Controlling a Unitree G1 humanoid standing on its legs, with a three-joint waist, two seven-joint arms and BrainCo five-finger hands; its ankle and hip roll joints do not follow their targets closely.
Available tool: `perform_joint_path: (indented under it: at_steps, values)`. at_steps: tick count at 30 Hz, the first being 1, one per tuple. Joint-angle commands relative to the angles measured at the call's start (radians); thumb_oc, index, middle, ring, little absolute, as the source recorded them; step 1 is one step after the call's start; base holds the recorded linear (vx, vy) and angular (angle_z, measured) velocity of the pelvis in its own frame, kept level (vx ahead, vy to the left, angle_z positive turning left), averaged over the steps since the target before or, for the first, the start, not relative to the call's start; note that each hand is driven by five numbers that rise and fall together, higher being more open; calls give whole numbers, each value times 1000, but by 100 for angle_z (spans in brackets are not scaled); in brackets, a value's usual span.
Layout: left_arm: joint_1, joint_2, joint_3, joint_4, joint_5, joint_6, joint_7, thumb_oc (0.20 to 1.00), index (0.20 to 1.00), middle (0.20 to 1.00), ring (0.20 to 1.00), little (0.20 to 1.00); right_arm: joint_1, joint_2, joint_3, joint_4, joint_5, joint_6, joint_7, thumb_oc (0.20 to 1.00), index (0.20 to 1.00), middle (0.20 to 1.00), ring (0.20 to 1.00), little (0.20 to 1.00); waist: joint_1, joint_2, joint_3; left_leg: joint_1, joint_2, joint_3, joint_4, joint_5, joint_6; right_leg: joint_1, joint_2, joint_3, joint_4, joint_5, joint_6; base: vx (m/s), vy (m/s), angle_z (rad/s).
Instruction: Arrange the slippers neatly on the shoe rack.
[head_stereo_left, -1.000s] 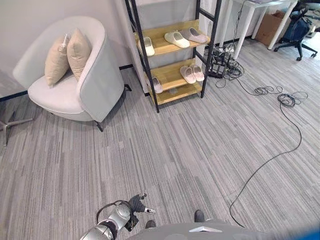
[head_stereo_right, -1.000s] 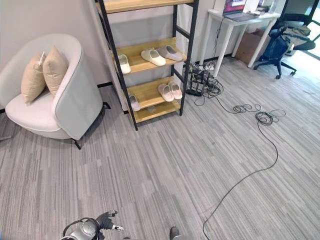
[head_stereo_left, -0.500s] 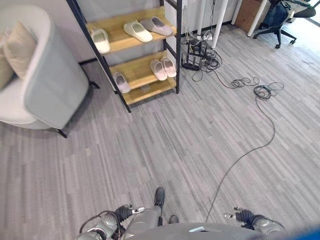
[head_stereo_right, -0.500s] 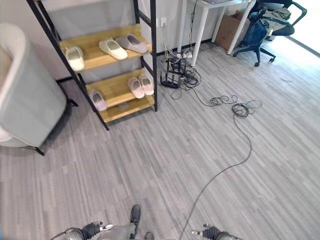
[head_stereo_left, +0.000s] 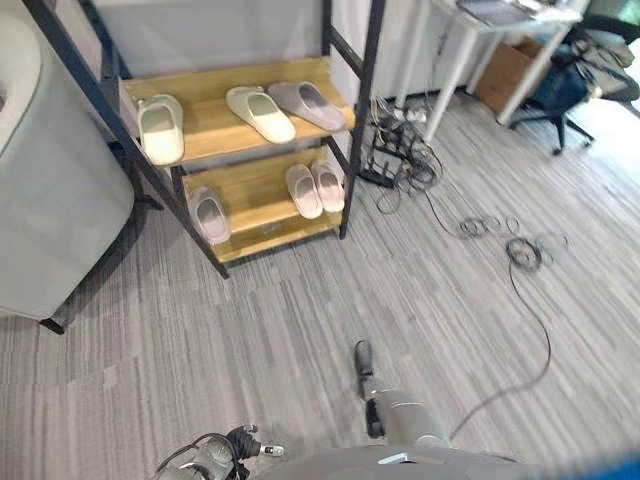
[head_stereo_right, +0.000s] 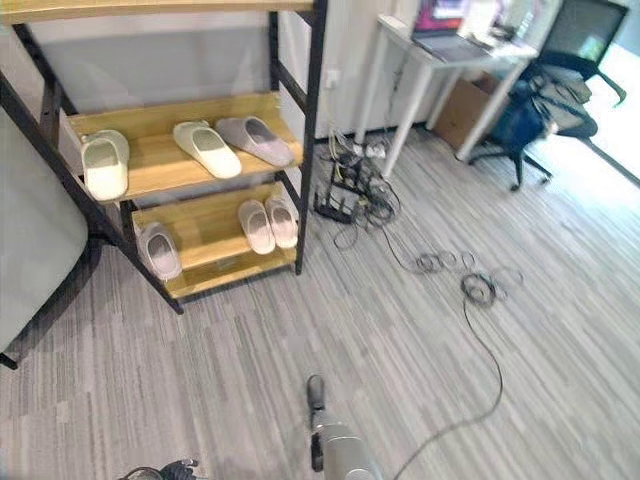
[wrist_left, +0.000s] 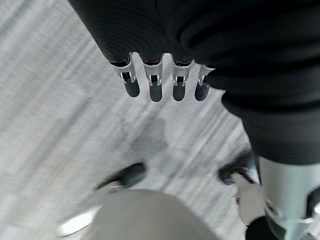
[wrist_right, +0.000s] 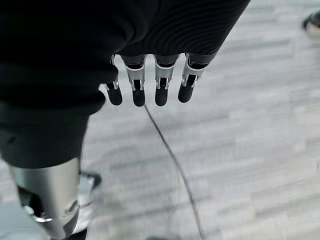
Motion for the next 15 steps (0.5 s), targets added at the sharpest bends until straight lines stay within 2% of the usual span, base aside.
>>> perform_joint_path:
  at_steps: [1,2,3,4,6,7,8,9,10,11,13,14,15]
  values:
    - [-16,5,-2,-4,36,-10,1,1000,1000,1000,1000,1000,-67,-50,37,-43,-20,-18,-6,1000,1000,1000,1000,1000,4,18,-12,-171,-4,-37,-9,83,1,174,-67,38,-29,-78,115,305,-250,49]
    - [-16,4,-1,-9,35,-11,-1,1000,1000,1000,1000,1000,-71,-56,38,-51,-19,-20,-6,1000,1000,1000,1000,1000,6,20,-18,-181,1,-40,27,87,-13,186,-63,27,-25,-96,106,233,-220,27]
    - [-31,0,-12,-31,25,-13,1,1000,1000,1000,1000,1000,-96,-74,38,-67,-8,-24,-15,1000,1000,1000,1000,1000,14,13,-15,-240,3,-26,159,123,-48,216,-64,-1,-15,-128,86,175,-187,21]
    - [-45,-1,-21,-48,21,-13,7,1000,1000,1000,1000,1000,-111,-81,43,-77,-5,-26,-22,1000,1000,1000,1000,1000,16,8,-9,-285,2,-13,240,136,-60,227,-69,-19,-7,-144,78,118,-158,51]
    - [-73,-7,-40,-77,11,-17,28,1000,1000,1000,1000,1000,-142,-99,54,-108,-6,-38,-45,1000,1000,1000,1000,1000,21,0,9,-355,24,30,305,140,-56,245,-80,-43,9,-170,64,81,-44,80]
    - [-77,-20,-60,-86,27,-20,36,1000,1000,1000,1000,1000,-188,-117,78,-192,-23,-60,-75,1000,1000,1000,1000,1000,30,-6,7,-366,58,61,235,124,-48,264,-88,-54,11,-186,70,181,68,46]
    - [-73,-32,-73,-80,34,-20,40,1000,1000,1000,1000,1000,-225,-140,81,-242,-39,-72,-102,1000,1000,1000,1000,1000,35,-9,-1,-371,105,74,141,139,-56,280,-100,-55,8,-202,79,192,119,11]
    - [-79,-27,-81,-78,37,-21,45,1000,1000,1000,1000,1000,-241,-159,74,-262,-29,-78,-107,1000,1000,1000,1000,1000,38,-10,1,-391,139,87,100,186,-64,288,-108,-61,11,-209,80,162,194,-14]
    - [-87,-21,-88,-69,47,-19,49,1000,1000,1000,1000,1000,-252,-173,73,-289,-24,-82,-108,1000,1000,1000,1000,1000,47,-12,6,-408,202,129,11,279,-79,302,-110,-70,17,-222,80,157,275,-14]
    - [-82,-21,-88,-49,74,-14,44,1000,1000,1000,1000,1000,-253,-170,88,-286,-43,-80,-96,1000,1000,1000,1000,1000,46,1,-4,-371,235,173,-83,304,-96,319,-111,-84,15,-234,90,165,290,-15]
    - [-70,-25,-95,-30,112,-3,42,1000,1000,1000,1000,1000,-244,-149,109,-288,-88,-77,-96,1000,1000,1000,1000,1000,43,11,-22,-346,234,187,-106,307,-111,337,-122,-96,-1,-224,103,173,297,-11]
    - [-50,-25,-90,0,159,9,36,1000,1000,1000,1000,1000,-235,-128,119,-305,-108,-74,-90,1000,1000,1000,1000,1000,39,6,-45,-326,212,199,-106,282,-110,356,-146,-89,-27,-203,117,198,318,-9]
    - [-42,-10,-73,7,154,9,24,1000,1000,1000,1000,1000,-220,-174,92,-363,-104,-54,-59,1000,1000,1000,1000,1000,34,-5,-51,-313,203,210,-106,277,-109,364,-157,-80,-38,-191,126,200,395,-11]
